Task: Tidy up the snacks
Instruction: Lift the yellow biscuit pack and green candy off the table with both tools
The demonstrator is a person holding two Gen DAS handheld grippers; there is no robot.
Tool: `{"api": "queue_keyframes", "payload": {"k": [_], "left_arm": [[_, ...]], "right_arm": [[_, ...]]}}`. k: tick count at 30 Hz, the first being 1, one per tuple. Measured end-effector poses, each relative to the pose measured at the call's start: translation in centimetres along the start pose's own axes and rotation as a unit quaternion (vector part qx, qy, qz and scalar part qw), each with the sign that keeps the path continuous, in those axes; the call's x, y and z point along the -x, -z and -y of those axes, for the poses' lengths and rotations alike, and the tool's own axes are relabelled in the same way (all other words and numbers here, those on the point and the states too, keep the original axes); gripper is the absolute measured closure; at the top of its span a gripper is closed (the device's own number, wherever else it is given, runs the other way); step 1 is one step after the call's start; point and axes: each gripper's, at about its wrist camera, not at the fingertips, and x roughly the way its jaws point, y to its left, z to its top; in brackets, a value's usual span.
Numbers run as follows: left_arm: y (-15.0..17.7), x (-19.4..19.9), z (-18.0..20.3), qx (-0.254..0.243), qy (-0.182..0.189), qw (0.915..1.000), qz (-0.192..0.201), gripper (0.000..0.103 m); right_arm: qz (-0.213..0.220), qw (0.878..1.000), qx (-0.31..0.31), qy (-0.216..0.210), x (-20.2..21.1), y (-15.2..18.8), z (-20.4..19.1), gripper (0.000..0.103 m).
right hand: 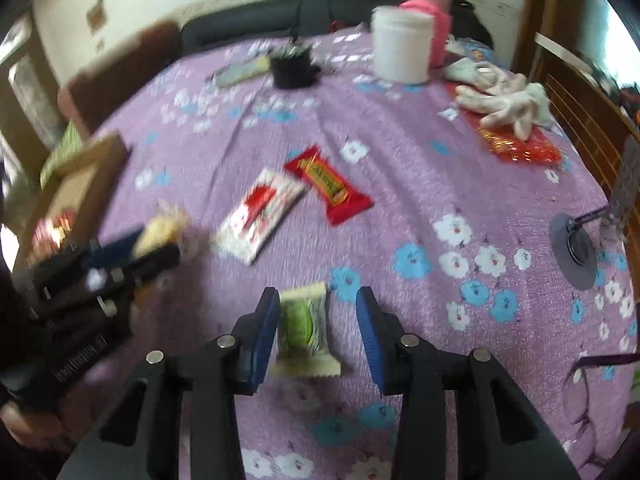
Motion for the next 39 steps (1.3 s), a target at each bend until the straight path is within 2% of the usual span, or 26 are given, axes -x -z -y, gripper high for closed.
{"api": "queue_keyframes", "payload": {"k": [3, 5, 6, 10, 15, 19, 28, 39], "left_arm": [[0.0, 0.0, -0.1, 0.003, 0.001, 1.0, 0.0, 0.068], [0.0, 0.0, -0.2, 0.004, 0.001, 1.0, 0.0, 0.068], [0.0, 0.0, -0.1, 0.004, 0.001, 1.0, 0.0, 0.068], [-0.1, 0.2, -0.2, 0.006, 0.002, 1.0, 0.006, 0.068], [-0.2, 0.7, -0.4, 0.01, 0.006, 0.9998, 0.017, 0.068], [-0.2, 1.0, -0.3, 0.009, 0.002, 0.9997, 0.025, 0.068], [-0.3, 2.8, 0.8, -0.023, -0.034, 0.9967, 0.07, 0.067], [-0.5, 4.6, 1.1, -0.04, -0.056, 0.9915, 0.111, 0.067]], "right_arm": [[-0.024, 0.999, 0.021, 0.001, -0.8, 0.5, -0.7, 0.067], [-0.02, 0.999, 0.028, 0.015, -0.6, 0.7, -1.0, 0.079], [-0.021, 0.999, 0.026, 0.009, -0.5, 0.7, -1.0, 0.08], [-0.006, 1.0, 0.005, -0.007, -0.1, 0.6, -0.7, 0.081], [0.071, 0.997, -0.002, -0.029, 2.7, 0.3, -1.5, 0.081], [0.106, 0.993, -0.008, -0.044, 3.9, 0.3, -2.1, 0.081], [0.13, 0.99, -0.011, -0.057, 4.3, 0.4, -2.8, 0.081], [0.15, 0.987, -0.017, -0.057, 4.6, 0.4, -2.6, 0.081]]}}
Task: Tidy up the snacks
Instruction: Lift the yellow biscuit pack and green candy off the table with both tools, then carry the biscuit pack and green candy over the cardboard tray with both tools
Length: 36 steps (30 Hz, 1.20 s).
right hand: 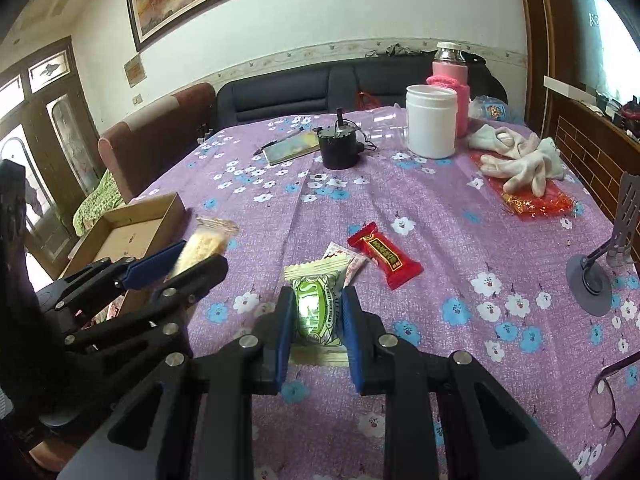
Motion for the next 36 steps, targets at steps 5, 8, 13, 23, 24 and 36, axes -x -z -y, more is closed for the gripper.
{"api": "queue_keyframes", "payload": {"k": [5, 8, 13, 23, 24, 36], "left_arm": [[-0.3, 0.8, -0.3, 0.001, -0.005, 0.9999, 0.015, 0.067], [-0.5, 1.2, -0.4, 0.003, -0.005, 0.9997, 0.023, 0.067], [-0.8, 1.7, -0.8, 0.01, -0.006, 0.9994, 0.031, 0.067], [-1.3, 2.5, -1.9, 0.028, -0.007, 0.9986, 0.045, 0.067], [-1.3, 2.6, -2.0, 0.03, -0.007, 0.9985, 0.046, 0.067], [-2.4, 3.8, -6.1, 0.09, -0.033, 0.9936, 0.06, 0.067]], "right_arm": [[0.009, 1.0, -0.008, 0.002, 0.2, -0.1, 0.2, 0.081], [0.011, 1.0, -0.009, 0.005, 0.2, -0.1, 0.2, 0.081], [0.01, 1.0, -0.012, 0.009, 0.1, -0.1, 0.1, 0.081], [0.012, 1.0, -0.019, 0.003, 0.5, -0.9, -1.1, 0.081], [0.011, 1.0, -0.018, 0.0, 0.6, -1.0, -1.4, 0.081], [0.007, 1.0, 0.005, -0.03, 0.3, -2.7, -5.8, 0.081]]}}
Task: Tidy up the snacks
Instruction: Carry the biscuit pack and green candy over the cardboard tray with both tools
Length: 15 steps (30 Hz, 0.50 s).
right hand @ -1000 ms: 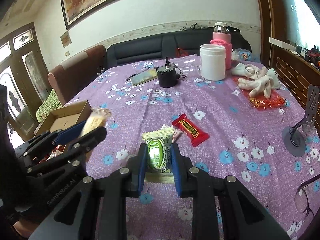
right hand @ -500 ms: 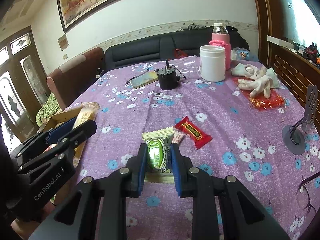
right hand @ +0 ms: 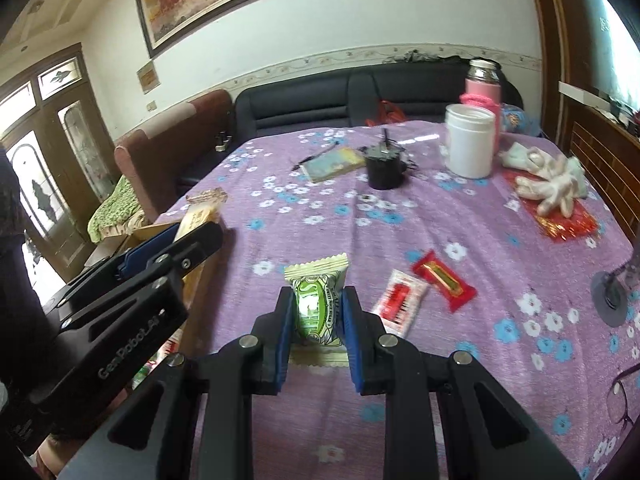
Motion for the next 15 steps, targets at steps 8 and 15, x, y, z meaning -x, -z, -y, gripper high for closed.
{"api": "queue_keyframes", "payload": {"k": [8, 15], "left_arm": [[-1.2, 0.0, -4.8, 0.063, -0.051, 0.9967, 0.002, 0.067], [-1.7, -0.2, -8.4, 0.093, -0.113, 0.9892, -0.001, 0.067]], "right_arm": [[-0.007, 1.0, 0.018, -0.024, -2.1, -1.2, -4.2, 0.08], [-0.022, 0.998, 0.028, -0.047, -4.0, -1.4, -8.0, 0.08]]}}
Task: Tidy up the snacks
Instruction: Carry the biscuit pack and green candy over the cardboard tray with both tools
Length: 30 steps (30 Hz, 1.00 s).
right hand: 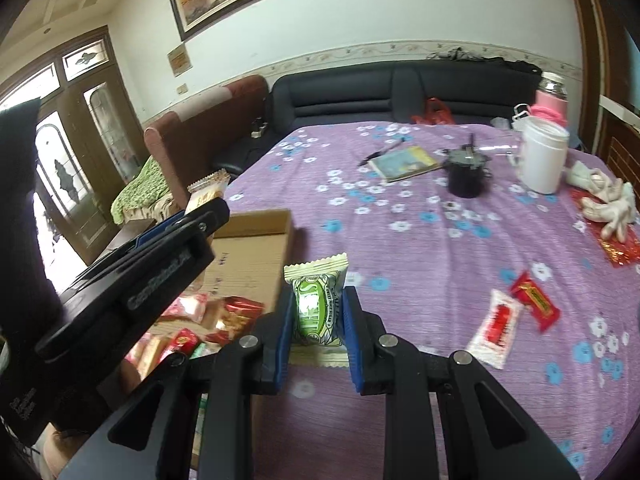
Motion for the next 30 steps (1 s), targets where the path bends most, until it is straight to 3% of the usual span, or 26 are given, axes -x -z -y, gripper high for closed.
{"api": "queue_keyframes", "payload": {"k": [9, 17, 30], "left_arm": [[-0.9, -2.2, -5.3, 0.05, -0.069, 0.9957, -0.036, 0.067], [-0.5, -5.0, -10.2, 0.099, -0.1, 0.9853, -0.096, 0.067], [0.8, -8.0, -9.3, 0.074, -0.108, 0.9802, -0.148, 0.066]], "right_arm": [[-0.018, 0.999, 0.028, -0.018, -2.4, 0.1, -4.3, 0.08], [-0.053, 0.997, 0.057, -0.026, -5.3, 1.5, -6.9, 0.08], [-0.082, 0.993, 0.077, -0.038, -7.7, 3.5, -7.9, 0.08]]}}
